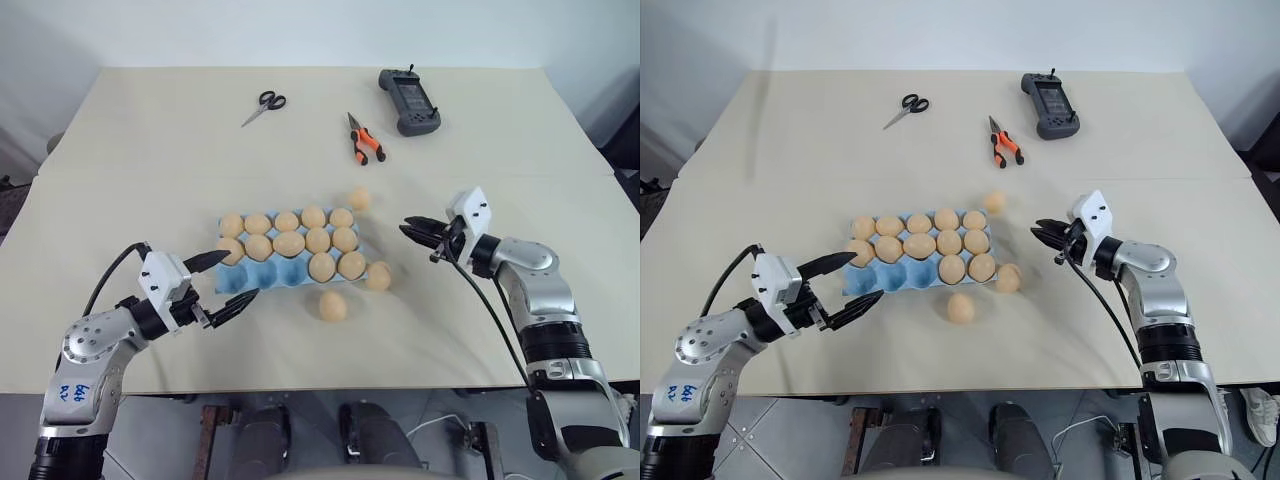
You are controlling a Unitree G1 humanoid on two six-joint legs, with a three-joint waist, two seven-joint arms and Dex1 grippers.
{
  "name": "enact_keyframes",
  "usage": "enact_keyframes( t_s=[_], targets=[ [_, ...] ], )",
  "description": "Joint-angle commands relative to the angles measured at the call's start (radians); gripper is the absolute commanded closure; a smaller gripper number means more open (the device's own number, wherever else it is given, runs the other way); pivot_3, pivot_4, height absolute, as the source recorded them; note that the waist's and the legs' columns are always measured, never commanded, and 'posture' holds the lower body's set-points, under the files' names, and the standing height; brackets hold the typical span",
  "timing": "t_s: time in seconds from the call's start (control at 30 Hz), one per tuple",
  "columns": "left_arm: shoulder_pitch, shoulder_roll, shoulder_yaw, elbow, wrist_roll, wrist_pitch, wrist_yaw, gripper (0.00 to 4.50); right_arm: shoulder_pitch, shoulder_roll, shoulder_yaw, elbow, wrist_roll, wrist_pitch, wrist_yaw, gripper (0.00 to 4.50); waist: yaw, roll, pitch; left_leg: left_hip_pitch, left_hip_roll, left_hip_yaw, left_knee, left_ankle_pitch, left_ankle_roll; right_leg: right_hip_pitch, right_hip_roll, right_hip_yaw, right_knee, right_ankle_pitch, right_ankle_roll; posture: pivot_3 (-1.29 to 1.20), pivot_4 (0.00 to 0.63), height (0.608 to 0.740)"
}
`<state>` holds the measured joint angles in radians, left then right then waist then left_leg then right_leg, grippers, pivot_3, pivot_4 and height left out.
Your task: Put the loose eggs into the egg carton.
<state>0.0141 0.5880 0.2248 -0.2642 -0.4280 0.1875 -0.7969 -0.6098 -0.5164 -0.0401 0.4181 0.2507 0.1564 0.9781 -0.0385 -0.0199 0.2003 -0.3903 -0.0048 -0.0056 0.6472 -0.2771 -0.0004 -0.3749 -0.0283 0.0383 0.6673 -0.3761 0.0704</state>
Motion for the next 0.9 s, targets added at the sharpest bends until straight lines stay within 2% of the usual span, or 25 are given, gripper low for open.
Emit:
enact_keyframes(
  t_s=[0.03, 0.07, 0.27, 0.63, 0.8, 0.9],
  targets=[
    [0.016, 0.007, 0.030, -0.046, -0.016, -0.011, 0.006, 0.00, -0.066, -0.014, 0.012, 0.002, -0.020, -0.028, 0.006, 2.51, 0.002, 0.000, 0.000, 0.000, 0.000, 0.000, 0.000, 0.000, 0.000, 0.000, 0.000, 0.000, 0.000, 0.000, 0.000, 0.00, 0.150, 0.740],
    [0.019, 0.008, 0.032, -0.049, -0.015, -0.011, 0.007, 0.00, -0.091, -0.014, 0.020, 0.026, -0.035, -0.037, 0.001, 2.05, 0.002, 0.000, 0.000, 0.000, 0.000, 0.000, 0.000, 0.000, 0.000, 0.000, 0.000, 0.000, 0.000, 0.000, 0.000, 0.00, 0.150, 0.740],
    [0.028, 0.006, 0.038, -0.056, -0.018, -0.011, 0.014, 0.00, -0.211, 0.015, 0.061, 0.143, -0.089, -0.072, -0.008, 0.03, 0.001, 0.000, 0.000, 0.000, 0.000, 0.000, -0.001, 0.000, 0.000, -0.001, 0.000, 0.000, -0.001, 0.000, 0.000, 0.00, 0.150, 0.740],
    [0.031, 0.000, 0.053, -0.060, -0.021, -0.009, 0.040, 0.00, -0.382, 0.110, 0.145, 0.238, -0.143, -0.042, 0.018, 0.03, -0.018, 0.000, 0.000, -0.001, 0.000, 0.000, -0.002, -0.001, -0.001, -0.002, 0.000, -0.001, -0.001, 0.000, 0.000, 0.00, 0.150, 0.740],
    [0.020, -0.002, 0.067, -0.061, -0.034, 0.005, 0.061, 0.00, -0.407, 0.129, 0.152, 0.224, -0.129, -0.041, 0.077, 0.03, -0.016, 0.001, 0.000, -0.001, 0.000, -0.001, -0.002, -0.001, -0.001, -0.002, 0.000, -0.002, -0.001, 0.000, 0.000, 0.00, 0.150, 0.740],
    [0.025, 0.003, 0.067, -0.063, -0.035, 0.010, 0.062, 0.00, -0.444, 0.150, 0.166, 0.273, -0.161, -0.017, 0.056, 0.03, -0.016, 0.001, 0.000, -0.001, 0.000, -0.001, -0.002, -0.002, -0.001, -0.002, -0.001, -0.003, -0.001, 0.000, 0.000, 0.00, 0.150, 0.740]
  ],
)
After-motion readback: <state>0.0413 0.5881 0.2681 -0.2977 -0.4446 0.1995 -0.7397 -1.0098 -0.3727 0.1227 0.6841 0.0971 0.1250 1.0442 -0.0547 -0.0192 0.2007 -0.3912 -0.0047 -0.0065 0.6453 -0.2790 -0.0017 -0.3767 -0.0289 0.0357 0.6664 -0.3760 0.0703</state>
